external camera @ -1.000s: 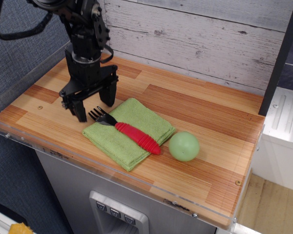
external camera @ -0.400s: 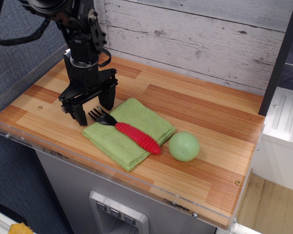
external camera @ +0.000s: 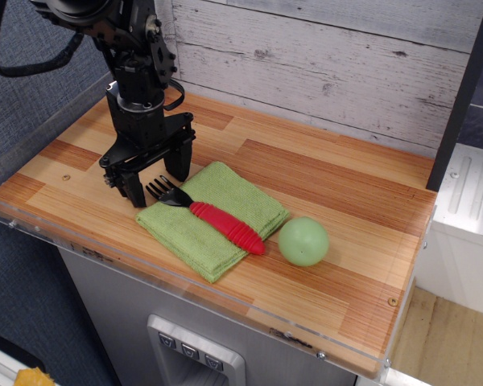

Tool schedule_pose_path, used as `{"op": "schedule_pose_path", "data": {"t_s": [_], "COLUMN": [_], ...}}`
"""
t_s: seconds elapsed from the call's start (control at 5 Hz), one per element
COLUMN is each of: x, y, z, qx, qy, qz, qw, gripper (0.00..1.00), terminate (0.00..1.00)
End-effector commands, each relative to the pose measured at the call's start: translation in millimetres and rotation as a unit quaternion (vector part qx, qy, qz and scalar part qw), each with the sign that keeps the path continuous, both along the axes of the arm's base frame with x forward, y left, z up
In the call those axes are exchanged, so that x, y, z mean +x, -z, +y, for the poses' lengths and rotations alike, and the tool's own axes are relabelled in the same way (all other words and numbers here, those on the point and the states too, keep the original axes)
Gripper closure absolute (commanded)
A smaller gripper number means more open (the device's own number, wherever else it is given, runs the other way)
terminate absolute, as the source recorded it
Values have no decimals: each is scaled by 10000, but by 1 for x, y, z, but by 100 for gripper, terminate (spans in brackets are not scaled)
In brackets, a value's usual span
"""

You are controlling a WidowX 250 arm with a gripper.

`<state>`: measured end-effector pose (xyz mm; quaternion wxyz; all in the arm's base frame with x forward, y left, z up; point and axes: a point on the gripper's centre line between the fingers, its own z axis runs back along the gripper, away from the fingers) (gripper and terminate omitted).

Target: PICK UP THE FORK AND PUT ON THE ANOTHER SIDE OF THE TABLE

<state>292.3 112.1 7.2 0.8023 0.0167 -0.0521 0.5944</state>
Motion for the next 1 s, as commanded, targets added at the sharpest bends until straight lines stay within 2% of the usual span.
{"op": "schedule_pose_path", "data": {"t_s": [0.0, 0.6, 0.8], "x": [1, -6, -6], "y": [-7, -18, -27], "z": [-1, 3, 3], "qx": [58, -177, -244], "qy": [140, 202, 184], "qz": [-1, 64, -79], "qw": [9999, 9996, 9995], "gripper": [0, 0, 100], "terminate": [0, 0, 0]}}
